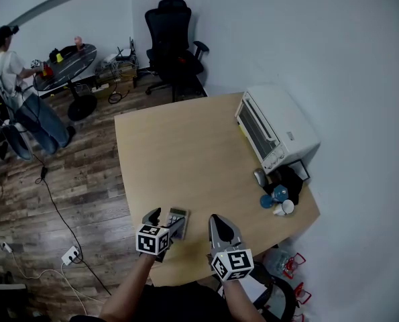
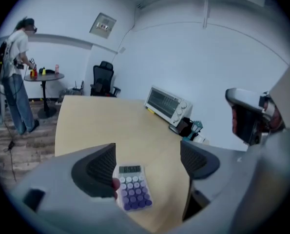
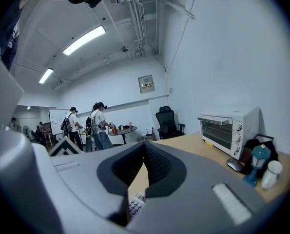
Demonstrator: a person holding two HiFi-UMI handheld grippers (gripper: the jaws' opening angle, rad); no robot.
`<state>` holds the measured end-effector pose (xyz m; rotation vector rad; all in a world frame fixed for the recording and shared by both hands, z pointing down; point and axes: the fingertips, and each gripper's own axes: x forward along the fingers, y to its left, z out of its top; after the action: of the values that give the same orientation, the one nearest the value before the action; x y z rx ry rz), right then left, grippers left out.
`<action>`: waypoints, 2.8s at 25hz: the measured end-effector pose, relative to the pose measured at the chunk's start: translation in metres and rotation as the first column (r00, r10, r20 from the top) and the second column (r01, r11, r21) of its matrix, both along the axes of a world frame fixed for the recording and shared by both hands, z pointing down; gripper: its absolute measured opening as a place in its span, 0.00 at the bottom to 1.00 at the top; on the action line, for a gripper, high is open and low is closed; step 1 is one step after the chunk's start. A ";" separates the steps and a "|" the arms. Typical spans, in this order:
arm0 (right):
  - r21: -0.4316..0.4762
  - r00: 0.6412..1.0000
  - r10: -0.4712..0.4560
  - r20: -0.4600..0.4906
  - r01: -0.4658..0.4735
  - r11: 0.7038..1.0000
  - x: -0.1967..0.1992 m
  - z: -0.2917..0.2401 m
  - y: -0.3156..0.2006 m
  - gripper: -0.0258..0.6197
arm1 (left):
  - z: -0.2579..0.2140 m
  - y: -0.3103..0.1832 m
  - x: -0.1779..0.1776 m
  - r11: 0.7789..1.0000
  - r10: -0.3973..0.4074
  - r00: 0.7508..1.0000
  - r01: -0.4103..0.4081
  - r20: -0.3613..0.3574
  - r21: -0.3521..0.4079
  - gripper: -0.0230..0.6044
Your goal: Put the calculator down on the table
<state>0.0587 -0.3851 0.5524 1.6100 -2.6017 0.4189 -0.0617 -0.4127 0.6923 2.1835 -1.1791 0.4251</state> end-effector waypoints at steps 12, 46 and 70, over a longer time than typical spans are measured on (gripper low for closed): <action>0.113 0.999 -0.004 0.038 0.000 0.994 -0.007 -0.028 -0.001 0.06 | -0.175 0.017 -0.029 0.866 0.009 1.000 -0.003 -0.009 0.500 0.70; 0.204 1.000 0.007 0.020 -0.011 0.979 -0.001 -0.055 0.017 0.06 | -0.248 0.056 -0.074 0.743 -0.131 0.988 0.155 -0.086 0.651 0.04; 0.192 1.000 0.008 -0.007 -0.007 0.981 -0.002 -0.048 0.015 0.05 | -0.230 0.046 -0.092 0.774 -0.110 0.988 0.154 -0.110 0.614 0.04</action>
<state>0.0565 -0.3704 0.5044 1.6716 -2.7036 0.1651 -0.1536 -0.3665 0.4619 2.6037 -1.5885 -0.1366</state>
